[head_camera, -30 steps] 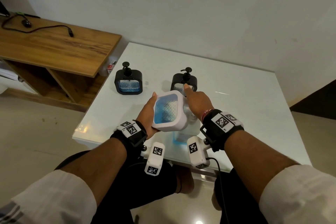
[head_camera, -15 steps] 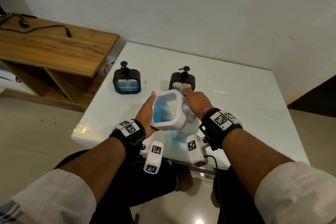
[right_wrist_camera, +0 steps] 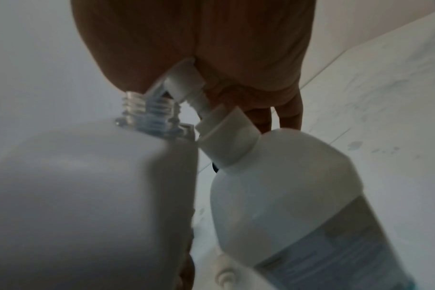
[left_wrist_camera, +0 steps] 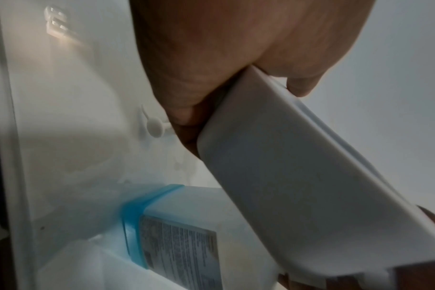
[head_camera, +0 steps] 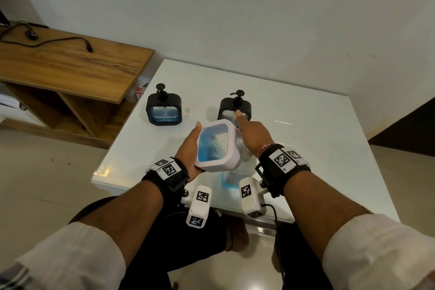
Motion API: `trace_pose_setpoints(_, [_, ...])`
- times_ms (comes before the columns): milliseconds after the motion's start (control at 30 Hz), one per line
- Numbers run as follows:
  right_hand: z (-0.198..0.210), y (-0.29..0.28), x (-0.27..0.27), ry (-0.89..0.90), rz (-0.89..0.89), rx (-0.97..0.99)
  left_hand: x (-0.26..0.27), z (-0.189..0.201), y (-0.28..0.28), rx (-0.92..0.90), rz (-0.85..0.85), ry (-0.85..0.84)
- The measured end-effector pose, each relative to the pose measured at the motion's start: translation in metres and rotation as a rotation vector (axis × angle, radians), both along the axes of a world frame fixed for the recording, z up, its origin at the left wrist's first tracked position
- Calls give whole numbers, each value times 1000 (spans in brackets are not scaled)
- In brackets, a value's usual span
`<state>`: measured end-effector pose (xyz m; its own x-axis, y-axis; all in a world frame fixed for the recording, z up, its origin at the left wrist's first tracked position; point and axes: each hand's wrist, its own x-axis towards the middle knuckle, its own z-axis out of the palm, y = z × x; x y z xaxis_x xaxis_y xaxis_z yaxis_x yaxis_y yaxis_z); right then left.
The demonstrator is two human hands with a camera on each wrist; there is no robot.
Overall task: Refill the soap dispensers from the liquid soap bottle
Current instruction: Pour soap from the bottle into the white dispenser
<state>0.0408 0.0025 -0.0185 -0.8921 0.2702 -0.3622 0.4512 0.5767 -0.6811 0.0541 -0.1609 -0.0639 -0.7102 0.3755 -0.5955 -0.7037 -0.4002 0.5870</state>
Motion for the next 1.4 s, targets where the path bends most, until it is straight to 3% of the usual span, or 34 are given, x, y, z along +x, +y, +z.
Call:
trace_pose_setpoints(500, [-2,3,-2,-45,-36,-56,0,-1,1,0,6,7])
trace_pose_setpoints(900, [1,4,1,-32,-37,5,2,-4,-2,-51,12,5])
trace_pose_setpoints(1167, [1,-1,1,1,-67,-19,-3,-7,0,28,22,-5])
trace_pose_setpoints(1400, [0,-7,9,-52,-80,-36,-5,-7,-2,-32,4,30])
